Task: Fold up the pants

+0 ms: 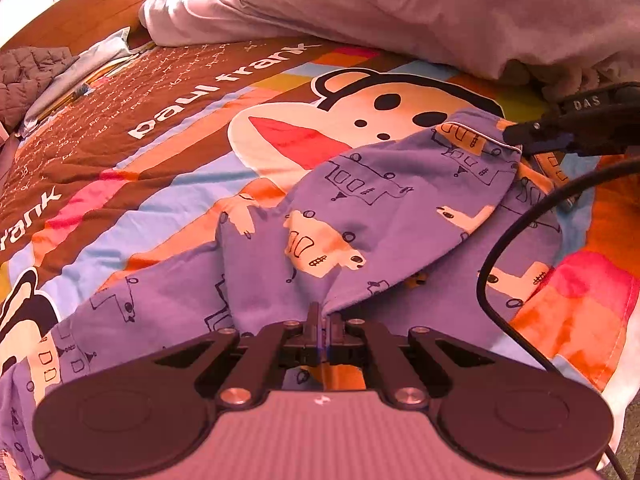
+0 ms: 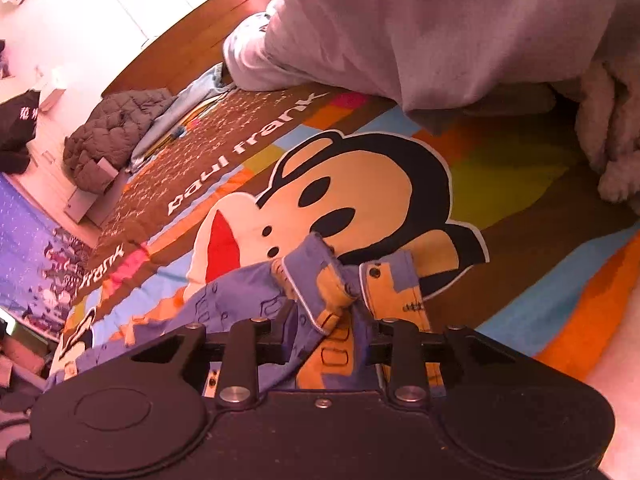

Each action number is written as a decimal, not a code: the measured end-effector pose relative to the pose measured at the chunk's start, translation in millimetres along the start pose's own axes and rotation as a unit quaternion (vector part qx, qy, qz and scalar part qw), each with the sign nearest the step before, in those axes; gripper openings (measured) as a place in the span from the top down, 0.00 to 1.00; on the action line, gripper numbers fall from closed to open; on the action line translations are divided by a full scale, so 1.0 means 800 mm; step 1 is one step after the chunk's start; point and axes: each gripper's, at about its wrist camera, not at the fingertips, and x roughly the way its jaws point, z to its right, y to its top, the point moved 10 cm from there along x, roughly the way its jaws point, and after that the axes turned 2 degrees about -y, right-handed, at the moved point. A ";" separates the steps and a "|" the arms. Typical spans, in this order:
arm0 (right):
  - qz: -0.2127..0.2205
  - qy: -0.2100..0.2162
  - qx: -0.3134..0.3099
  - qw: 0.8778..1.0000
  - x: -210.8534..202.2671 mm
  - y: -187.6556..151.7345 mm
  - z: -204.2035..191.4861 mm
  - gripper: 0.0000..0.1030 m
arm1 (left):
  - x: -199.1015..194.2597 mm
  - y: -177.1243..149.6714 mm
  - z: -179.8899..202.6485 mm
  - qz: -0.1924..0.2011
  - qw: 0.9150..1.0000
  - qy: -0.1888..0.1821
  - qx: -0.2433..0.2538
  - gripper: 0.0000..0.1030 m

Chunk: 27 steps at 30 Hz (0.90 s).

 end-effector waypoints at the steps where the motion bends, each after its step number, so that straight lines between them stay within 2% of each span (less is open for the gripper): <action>1: 0.002 -0.001 0.003 1.000 0.004 0.003 0.000 0.69 | 0.000 0.000 0.000 0.000 1.000 0.000 -0.001 1.00; 2: 0.003 -0.002 0.007 1.000 0.006 0.005 0.001 0.70 | 0.000 0.000 -0.001 0.000 1.000 -0.001 -0.003 1.00; 4: 0.010 0.003 0.014 1.000 0.007 0.011 0.000 0.94 | -0.003 0.001 -0.003 0.002 1.000 0.000 -0.008 1.00; 7: 0.034 0.015 0.013 0.999 -0.010 0.025 -0.005 0.96 | -0.014 0.006 -0.007 0.013 1.000 0.004 -0.009 1.00; 12: 0.070 0.016 -0.007 0.997 -0.066 0.034 -0.015 0.96 | -0.034 0.014 -0.001 0.031 0.999 -0.013 0.001 1.00; 15: 0.050 -0.011 -0.015 0.999 -0.078 0.011 -0.004 0.96 | -0.028 0.007 0.011 0.019 0.999 -0.018 0.028 1.00; 19: 0.022 -0.046 -0.009 0.999 -0.070 -0.019 0.021 0.96 | -0.012 -0.010 0.026 -0.006 0.998 -0.037 0.049 1.00; 21: 0.012 -0.053 -0.007 0.999 -0.067 -0.029 0.027 0.97 | -0.008 -0.014 0.028 -0.012 0.997 -0.039 0.060 1.00; 27: 0.019 -0.051 -0.020 0.998 -0.083 -0.036 0.026 0.97 | -0.012 -0.010 0.034 -0.018 0.994 -0.040 0.098 1.00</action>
